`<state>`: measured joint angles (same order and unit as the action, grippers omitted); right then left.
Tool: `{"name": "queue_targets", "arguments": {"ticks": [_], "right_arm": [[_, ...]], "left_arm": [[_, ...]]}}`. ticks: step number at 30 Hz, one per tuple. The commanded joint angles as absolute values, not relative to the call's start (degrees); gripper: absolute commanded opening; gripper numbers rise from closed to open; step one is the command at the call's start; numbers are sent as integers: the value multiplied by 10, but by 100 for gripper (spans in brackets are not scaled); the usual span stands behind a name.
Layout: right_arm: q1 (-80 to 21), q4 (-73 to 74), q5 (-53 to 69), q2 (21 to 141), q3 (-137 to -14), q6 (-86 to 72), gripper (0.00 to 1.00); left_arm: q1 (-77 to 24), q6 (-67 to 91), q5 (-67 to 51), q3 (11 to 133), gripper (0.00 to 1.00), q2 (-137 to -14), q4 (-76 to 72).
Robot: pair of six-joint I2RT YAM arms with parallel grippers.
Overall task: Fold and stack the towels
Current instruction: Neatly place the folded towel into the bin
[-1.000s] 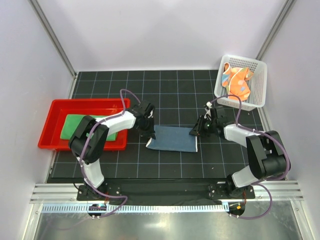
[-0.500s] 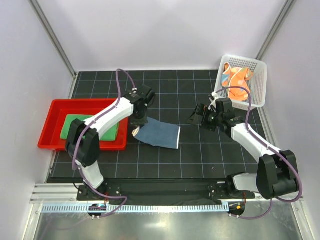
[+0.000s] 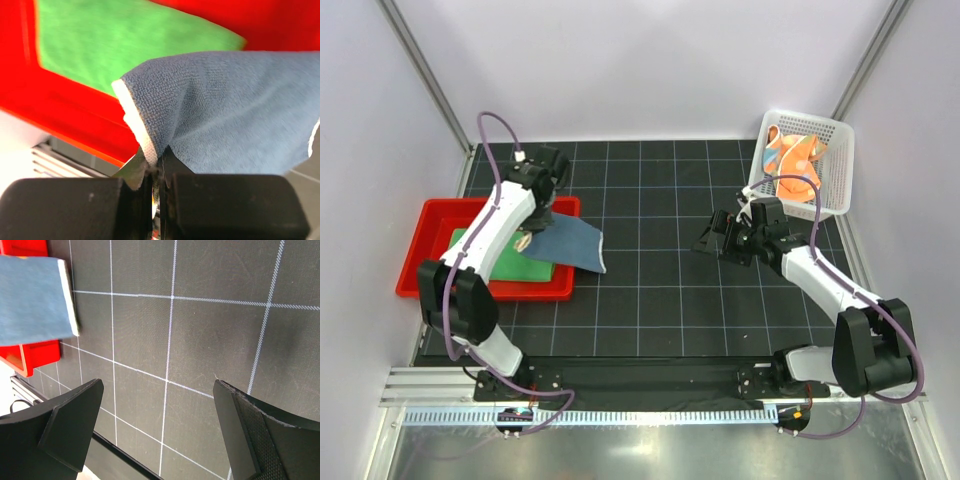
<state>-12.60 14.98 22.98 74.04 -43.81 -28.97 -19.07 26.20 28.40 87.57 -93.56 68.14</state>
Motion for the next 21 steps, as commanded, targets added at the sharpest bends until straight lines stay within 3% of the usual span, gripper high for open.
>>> {"name": "queue_targets", "arguments": {"ticks": [1, 21], "right_arm": [[-124, 131, 239, 744, -440, -287, 100], [-124, 136, 233, 756, -448, -271, 100]], "left_arm": [[-147, 223, 337, 896, 0, -921, 686], [-35, 104, 374, 880, 0, -948, 598]]}}
